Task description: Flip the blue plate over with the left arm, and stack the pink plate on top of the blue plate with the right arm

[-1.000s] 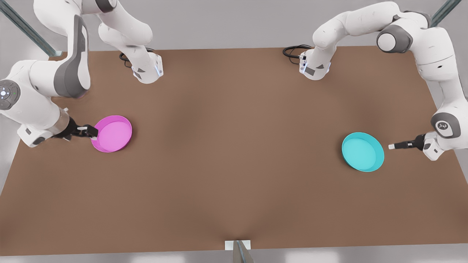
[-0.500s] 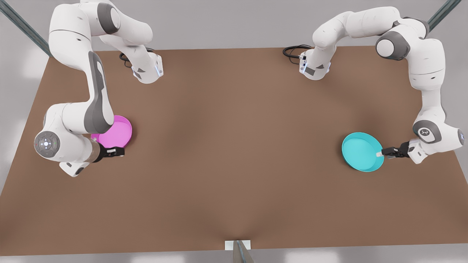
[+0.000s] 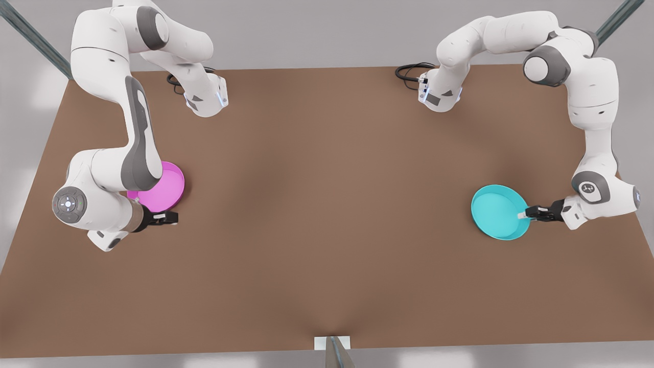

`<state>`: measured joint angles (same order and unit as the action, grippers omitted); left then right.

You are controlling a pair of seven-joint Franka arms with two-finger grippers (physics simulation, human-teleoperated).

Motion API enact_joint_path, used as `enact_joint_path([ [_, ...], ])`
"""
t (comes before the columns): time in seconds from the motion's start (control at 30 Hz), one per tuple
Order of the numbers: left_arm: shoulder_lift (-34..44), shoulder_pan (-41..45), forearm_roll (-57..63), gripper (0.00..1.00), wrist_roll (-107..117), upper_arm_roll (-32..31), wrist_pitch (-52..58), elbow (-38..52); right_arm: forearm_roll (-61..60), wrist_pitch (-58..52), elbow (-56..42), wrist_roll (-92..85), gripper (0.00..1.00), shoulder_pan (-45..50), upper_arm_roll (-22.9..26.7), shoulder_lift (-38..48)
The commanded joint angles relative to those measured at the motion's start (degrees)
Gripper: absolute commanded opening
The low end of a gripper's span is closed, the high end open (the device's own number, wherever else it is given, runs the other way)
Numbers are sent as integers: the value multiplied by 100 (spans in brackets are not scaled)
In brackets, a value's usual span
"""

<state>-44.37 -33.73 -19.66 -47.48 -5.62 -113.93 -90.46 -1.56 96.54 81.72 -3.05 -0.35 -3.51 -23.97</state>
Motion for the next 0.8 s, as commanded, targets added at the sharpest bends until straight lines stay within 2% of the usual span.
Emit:
enact_joint_path([
  [0.0,-1,7,7,58,-209,0,29,2,-20,58,1,129,100,0,0,7],
  [0.07,-45,25,7,56,-165,0,2,2,-20,76,1,129,100,0,-9,-11],
  [0.2,-54,78,7,46,-113,0,11,2,-29,128,10,129,100,0,-9,-28],
  [0.3,-54,78,24,28,-69,0,11,2,-29,146,-34,94,100,-9,-18,-72],
  [0.37,-54,113,59,21,-69,0,2,2,-20,137,-42,77,100,-17,-18,-72],
  [0.63,280,253,340,21,27,35,46,20,112,524,-86,129,100,44,-18,-64],
  [0.77,921,1167,1869,21,2584,35,661,222,121,498,-78,68,100,44,0,-11],
])
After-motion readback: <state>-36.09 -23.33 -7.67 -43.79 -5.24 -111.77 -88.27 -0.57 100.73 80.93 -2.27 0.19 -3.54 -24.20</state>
